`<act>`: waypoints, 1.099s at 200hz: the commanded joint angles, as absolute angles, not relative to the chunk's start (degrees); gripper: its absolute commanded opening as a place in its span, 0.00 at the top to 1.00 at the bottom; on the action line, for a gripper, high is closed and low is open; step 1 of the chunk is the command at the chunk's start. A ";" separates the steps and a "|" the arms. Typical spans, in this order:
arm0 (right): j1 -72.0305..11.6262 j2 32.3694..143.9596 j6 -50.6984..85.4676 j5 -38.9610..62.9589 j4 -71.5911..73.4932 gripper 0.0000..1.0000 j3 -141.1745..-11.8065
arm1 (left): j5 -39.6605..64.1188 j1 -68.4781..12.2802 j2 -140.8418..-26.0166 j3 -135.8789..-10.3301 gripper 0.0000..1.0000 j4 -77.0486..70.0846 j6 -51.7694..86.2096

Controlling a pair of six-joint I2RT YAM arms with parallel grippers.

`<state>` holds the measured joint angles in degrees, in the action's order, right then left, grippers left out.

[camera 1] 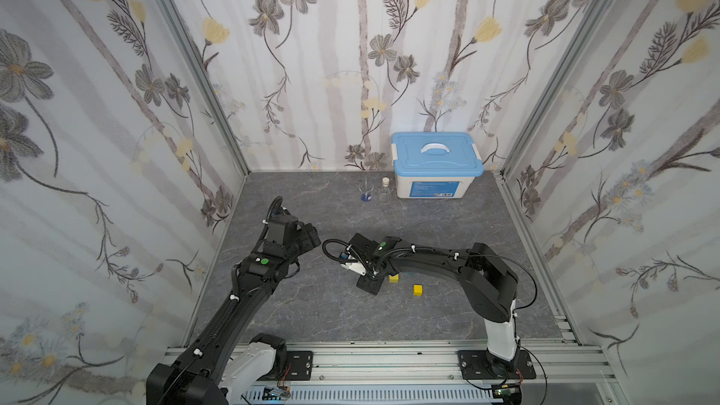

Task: Assemble a carrot with building blocks
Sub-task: Assemble the building block at the center of the board.

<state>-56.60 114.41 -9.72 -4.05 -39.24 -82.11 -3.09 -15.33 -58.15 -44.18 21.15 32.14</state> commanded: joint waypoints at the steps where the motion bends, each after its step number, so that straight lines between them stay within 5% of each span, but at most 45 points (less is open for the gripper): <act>1: -56.42 115.42 -11.07 -3.10 -40.51 0.39 -82.78 | -4.51 -15.30 -58.27 -44.31 0.12 19.94 33.59; 20: -56.27 115.84 -11.25 -2.39 -40.52 0.41 -82.88 | -5.00 -15.29 -58.27 -44.29 0.12 19.95 33.60; 44: -55.47 115.74 -11.60 -2.14 -40.52 0.58 -82.65 | -5.71 -15.34 -58.36 -44.42 0.12 20.00 33.64; 64: -54.67 115.37 -12.43 -1.71 -40.52 0.60 -82.69 | -6.04 -15.34 -58.57 -44.53 0.12 19.67 33.84; 116: -53.00 115.75 -18.68 0.15 -40.78 0.88 -84.61 | -6.43 -15.30 -59.76 -45.74 0.12 18.82 34.67; 145: -49.90 115.34 -25.46 2.07 -40.86 0.90 -84.98 | -6.37 -15.32 -61.00 -46.23 0.12 17.61 35.46; 157: -49.32 114.98 -27.43 2.64 -40.80 1.00 -85.07 | -6.16 -15.31 -61.68 -46.66 0.12 17.48 35.72; 220: -46.83 114.07 -39.40 -1.53 -40.25 0.98 -86.58 | -6.41 -15.63 -64.00 -47.64 0.12 15.41 36.95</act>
<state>-48.14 114.54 -32.53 -0.14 -40.10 -85.36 -5.50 -15.51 -63.33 -46.98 17.93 35.38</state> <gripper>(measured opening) 0.279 0.882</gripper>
